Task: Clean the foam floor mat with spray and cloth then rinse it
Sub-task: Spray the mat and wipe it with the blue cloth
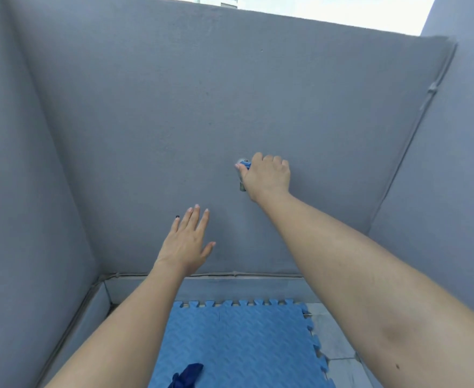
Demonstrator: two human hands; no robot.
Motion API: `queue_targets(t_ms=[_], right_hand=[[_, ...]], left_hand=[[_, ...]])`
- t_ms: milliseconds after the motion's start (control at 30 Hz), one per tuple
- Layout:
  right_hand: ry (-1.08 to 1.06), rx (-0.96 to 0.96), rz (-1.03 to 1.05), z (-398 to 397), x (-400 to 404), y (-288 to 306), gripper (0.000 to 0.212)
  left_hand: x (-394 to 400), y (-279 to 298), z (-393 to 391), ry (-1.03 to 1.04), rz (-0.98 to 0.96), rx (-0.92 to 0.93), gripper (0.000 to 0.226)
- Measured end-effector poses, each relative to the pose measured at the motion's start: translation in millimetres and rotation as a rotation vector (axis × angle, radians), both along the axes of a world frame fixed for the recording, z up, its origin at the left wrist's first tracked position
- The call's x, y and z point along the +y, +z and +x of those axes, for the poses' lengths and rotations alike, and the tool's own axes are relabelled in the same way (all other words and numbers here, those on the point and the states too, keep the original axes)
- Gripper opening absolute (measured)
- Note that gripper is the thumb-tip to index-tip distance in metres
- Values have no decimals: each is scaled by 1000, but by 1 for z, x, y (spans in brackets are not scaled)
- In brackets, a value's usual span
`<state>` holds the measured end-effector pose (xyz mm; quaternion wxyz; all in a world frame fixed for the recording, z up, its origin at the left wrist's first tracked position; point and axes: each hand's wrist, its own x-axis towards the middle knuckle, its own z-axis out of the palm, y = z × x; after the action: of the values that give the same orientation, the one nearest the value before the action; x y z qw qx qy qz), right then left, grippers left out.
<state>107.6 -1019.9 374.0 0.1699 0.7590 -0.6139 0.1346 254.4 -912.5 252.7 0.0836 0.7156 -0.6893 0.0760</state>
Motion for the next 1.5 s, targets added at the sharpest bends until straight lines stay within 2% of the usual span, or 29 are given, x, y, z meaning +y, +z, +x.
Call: queue_targets(t_ms=[200, 567, 1067, 1500], right_hand=[[-102, 60, 22, 12, 1, -2, 54], [-156, 160, 40, 17, 3, 0, 56], [-136, 89, -24, 17, -1, -5, 55], [-33, -21, -179, 11, -6, -18, 50]], left_hand=[[-5, 3, -1, 12, -24, -10, 76], [-1, 1, 10, 59, -24, -17, 78], [11, -21, 22, 68, 7, -6, 80], [6, -38, 8, 33, 24, 41, 80]])
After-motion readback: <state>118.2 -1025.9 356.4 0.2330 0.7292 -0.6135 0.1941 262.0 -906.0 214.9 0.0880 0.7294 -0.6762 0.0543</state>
